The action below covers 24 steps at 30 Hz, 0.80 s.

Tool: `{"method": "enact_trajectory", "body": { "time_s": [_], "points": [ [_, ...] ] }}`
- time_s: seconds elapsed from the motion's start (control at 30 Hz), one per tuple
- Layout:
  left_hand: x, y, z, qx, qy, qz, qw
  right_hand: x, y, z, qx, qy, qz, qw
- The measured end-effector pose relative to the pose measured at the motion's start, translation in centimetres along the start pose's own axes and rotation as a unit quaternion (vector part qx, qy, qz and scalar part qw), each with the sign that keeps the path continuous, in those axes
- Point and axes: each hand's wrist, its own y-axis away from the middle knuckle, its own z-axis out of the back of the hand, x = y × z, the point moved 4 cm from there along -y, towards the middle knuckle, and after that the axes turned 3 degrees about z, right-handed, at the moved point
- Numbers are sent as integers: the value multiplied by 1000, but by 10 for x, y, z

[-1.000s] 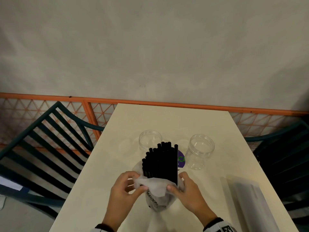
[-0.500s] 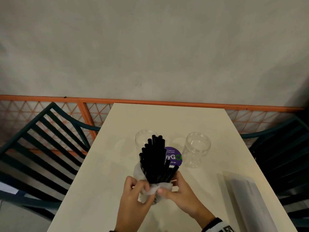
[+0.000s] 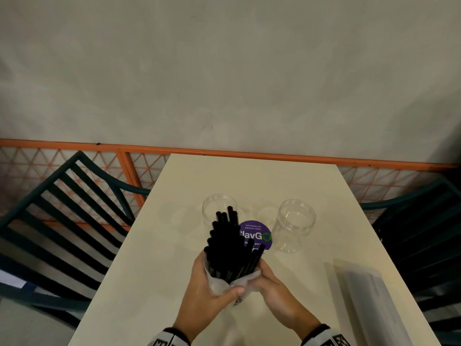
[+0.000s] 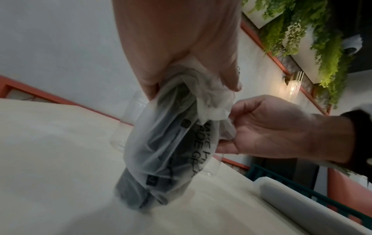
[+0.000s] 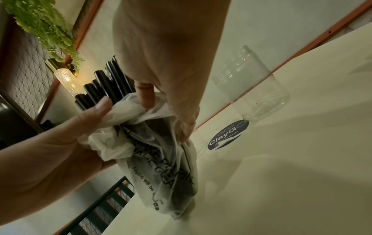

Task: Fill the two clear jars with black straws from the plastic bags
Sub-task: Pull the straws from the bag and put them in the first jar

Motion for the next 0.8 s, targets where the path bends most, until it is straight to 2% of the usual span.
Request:
{"method": "enact_trajectory", "body": {
  "time_s": [0.2,0.37,0.47,0.53,0.63,0.7,0.8],
  "points": [
    [8,1,-3,-21,-13,16,1000,-5,4,7,-3,54,-20,998],
    [-11,-3,8,-32,-28,19,999,-3,2,10,-27,193,38,980],
    [-45,-9,16,-79,-93,-27,992,-4,5,11,-38,220,74,972],
    [-73,-13,13,-97,-200,-91,971,-4,7,10,-50,200,97,974],
    [-92,-19,-1,-82,-360,-160,916,-1,6,10,-82,163,126,975],
    [-83,-23,-11,-63,-398,-140,904,-1,5,11,-83,162,124,975],
    [-63,-29,-19,-58,-449,-76,889,-12,2,11,-75,207,83,972]
  ]
}}
